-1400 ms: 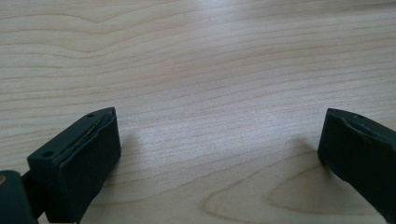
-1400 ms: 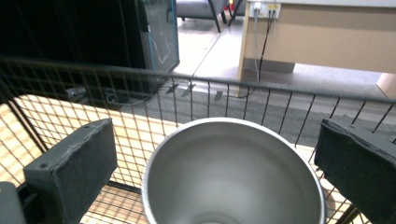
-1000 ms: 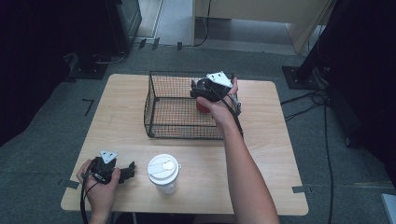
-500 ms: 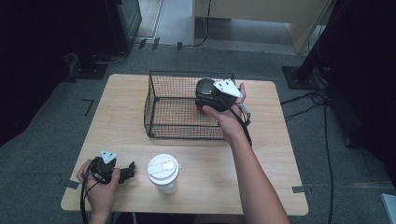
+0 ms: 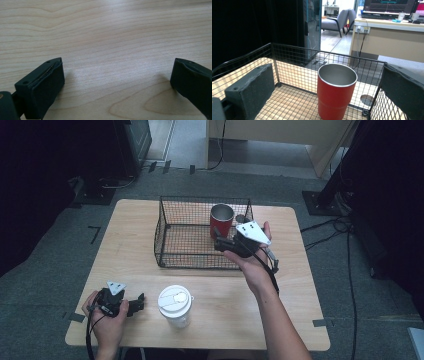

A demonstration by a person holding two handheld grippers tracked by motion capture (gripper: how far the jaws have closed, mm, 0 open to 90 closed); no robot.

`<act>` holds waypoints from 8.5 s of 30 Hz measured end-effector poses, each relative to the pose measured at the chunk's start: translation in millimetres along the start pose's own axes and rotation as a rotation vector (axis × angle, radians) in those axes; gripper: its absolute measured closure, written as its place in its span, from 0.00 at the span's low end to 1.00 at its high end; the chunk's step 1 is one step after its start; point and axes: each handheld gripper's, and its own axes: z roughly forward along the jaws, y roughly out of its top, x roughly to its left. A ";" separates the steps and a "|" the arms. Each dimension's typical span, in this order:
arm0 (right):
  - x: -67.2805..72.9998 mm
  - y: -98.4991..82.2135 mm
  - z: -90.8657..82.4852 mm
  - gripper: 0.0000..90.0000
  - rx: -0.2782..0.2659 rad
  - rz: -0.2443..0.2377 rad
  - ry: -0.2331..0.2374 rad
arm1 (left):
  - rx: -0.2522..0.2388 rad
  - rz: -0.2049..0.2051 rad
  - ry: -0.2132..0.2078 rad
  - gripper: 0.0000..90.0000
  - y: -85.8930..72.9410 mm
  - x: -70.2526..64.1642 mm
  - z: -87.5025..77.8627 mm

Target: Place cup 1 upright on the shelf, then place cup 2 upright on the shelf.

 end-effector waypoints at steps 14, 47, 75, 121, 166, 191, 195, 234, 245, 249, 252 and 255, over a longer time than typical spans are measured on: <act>13.2 -17.9 -52.1 0.00 -0.019 -0.006 0.063 | 0.003 0.004 0.000 0.00 0.1 0.2 -0.2; 52.4 -109.2 -115.5 0.00 0.054 -0.021 0.184 | 0.002 0.003 -0.001 0.00 0.0 0.2 -0.2; 104.0 -129.8 -124.7 0.00 0.100 0.026 0.401 | 0.001 0.001 -0.001 0.00 0.0 0.1 -0.1; 162.2 -119.4 -86.0 0.16 0.086 0.025 0.473 | 0.001 0.001 -0.001 0.00 0.0 0.1 0.0; 128.6 -53.7 -76.3 0.18 -0.083 0.067 0.402 | 0.000 0.000 -0.001 0.00 0.0 0.1 0.0; 126.9 -20.4 -54.9 0.18 -0.117 0.027 0.386 | 0.001 0.000 -0.001 0.00 0.1 0.1 -0.1; 126.9 -11.3 -50.2 0.18 -0.137 0.019 0.376 | 0.001 0.000 0.000 0.00 0.1 0.0 -0.1; 96.7 30.2 9.7 0.18 -0.217 0.031 0.213 | 0.001 0.000 -0.001 0.00 0.1 0.1 -0.1; 95.1 33.2 29.7 0.18 -0.223 0.035 0.190 | 0.002 0.001 -0.001 0.00 0.1 0.2 -0.1; 94.5 34.3 39.7 0.18 -0.219 0.041 0.180 | 0.002 0.002 0.000 0.00 0.2 0.2 -0.1; 94.1 34.6 47.6 0.18 -0.219 0.043 0.177 | 0.002 0.002 0.000 0.00 0.2 0.2 -0.1; 93.9 33.8 55.9 0.18 -0.216 0.042 0.173 | 0.000 0.001 0.000 0.00 0.1 0.2 0.0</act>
